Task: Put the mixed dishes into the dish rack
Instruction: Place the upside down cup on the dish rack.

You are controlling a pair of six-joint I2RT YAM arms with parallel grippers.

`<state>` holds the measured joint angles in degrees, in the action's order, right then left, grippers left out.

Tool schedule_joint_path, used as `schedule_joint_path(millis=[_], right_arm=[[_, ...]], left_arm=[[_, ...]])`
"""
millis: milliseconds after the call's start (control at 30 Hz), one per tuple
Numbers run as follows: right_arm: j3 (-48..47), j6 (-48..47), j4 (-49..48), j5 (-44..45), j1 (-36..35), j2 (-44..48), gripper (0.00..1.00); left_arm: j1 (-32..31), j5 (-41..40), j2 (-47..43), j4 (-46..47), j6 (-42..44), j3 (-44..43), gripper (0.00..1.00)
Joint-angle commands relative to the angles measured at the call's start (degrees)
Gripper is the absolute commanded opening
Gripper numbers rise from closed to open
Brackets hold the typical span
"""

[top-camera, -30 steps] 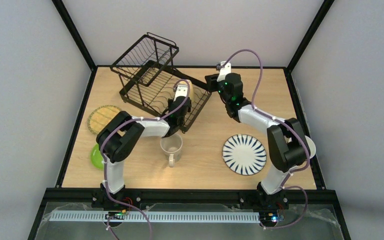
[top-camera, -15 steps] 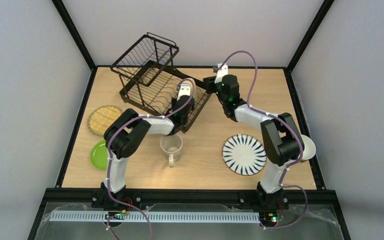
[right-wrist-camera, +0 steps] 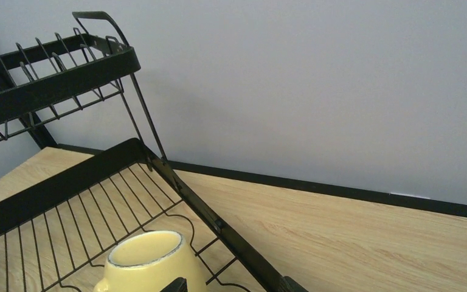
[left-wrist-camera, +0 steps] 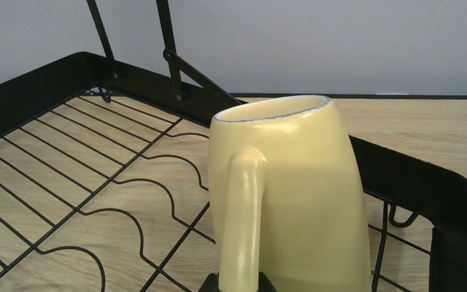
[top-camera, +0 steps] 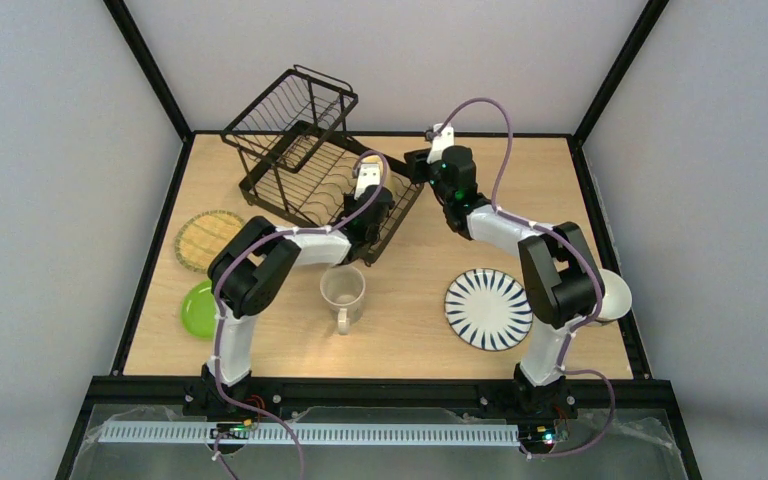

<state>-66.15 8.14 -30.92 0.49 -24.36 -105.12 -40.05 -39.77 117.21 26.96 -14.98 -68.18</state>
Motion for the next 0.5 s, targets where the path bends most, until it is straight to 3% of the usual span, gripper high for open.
schedule_joint_path(millis=[0, 233, 467], right_arm=[[-2.7, 0.2, 0.6, -0.2, 0.2, -1.1, 0.87], [-3.7, 0.4, 3.0, -1.6, 0.2, -1.1, 0.87], [-3.0, 0.4, 3.5, -1.7, 0.2, -0.8, 0.87]], left_arm=[[0.3, -1.5, -0.1, -5.7, -3.6, -2.0, 0.06], [0.0, -0.4, -0.5, -11.5, -7.1, -2.9, 0.18], [-1.4, -0.9, 0.2, -13.8, -7.6, -3.2, 0.18]])
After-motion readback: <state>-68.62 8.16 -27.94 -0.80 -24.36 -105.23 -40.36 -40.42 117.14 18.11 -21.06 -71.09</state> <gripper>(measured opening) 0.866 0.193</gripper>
